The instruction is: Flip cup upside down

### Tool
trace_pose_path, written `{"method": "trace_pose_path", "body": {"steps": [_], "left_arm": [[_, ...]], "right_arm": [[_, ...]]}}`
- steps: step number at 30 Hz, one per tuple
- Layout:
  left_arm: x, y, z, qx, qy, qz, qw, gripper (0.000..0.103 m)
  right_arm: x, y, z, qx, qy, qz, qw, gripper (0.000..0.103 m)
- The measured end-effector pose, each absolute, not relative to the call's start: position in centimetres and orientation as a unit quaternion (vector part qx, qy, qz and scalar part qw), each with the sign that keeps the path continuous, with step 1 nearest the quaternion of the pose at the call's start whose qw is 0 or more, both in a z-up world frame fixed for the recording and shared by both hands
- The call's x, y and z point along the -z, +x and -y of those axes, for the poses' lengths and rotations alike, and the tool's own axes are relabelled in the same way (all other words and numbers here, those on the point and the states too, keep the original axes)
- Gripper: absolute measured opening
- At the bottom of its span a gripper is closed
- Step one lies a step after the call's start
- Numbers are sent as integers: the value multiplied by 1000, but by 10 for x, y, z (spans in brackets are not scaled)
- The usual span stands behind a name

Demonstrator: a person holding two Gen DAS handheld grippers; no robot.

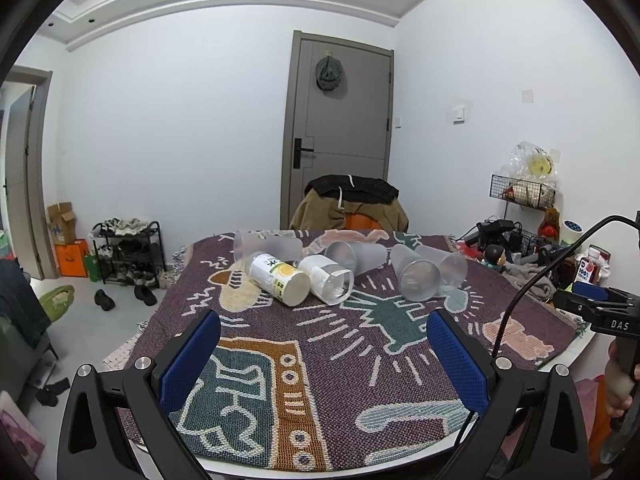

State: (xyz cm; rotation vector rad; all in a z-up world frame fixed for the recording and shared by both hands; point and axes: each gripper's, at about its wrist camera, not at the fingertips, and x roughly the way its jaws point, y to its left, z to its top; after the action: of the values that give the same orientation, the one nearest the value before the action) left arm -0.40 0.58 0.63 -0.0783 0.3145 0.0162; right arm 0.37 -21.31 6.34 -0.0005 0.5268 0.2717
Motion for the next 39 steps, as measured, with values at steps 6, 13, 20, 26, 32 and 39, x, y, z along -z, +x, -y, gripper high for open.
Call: {"method": "trace_pose_path", "body": {"steps": [6, 13, 20, 26, 32, 39], "left_arm": [[-5, -2, -5, -9, -38, -157, 987, 103], [-4, -2, -5, -9, -38, -156, 987, 103], [-2, -2, -5, -12, -36, -155, 987, 103], [-1, -2, -6, -14, -37, -156, 987, 103], [1, 1, -9, -14, -38, -158, 987, 103], [1, 15, -12, -14, -32, -171, 985, 103]], "right_arm": [[-63, 4, 211, -135, -1, -261, 956, 87], [-63, 5, 211, -133, -2, -261, 956, 87], [-61, 5, 210, -134, -2, -263, 955, 87], [-61, 4, 209, -134, -3, -264, 955, 87], [-62, 6, 211, -133, -3, -265, 955, 87], [-75, 22, 215, -129, -7, -267, 955, 87]]}}
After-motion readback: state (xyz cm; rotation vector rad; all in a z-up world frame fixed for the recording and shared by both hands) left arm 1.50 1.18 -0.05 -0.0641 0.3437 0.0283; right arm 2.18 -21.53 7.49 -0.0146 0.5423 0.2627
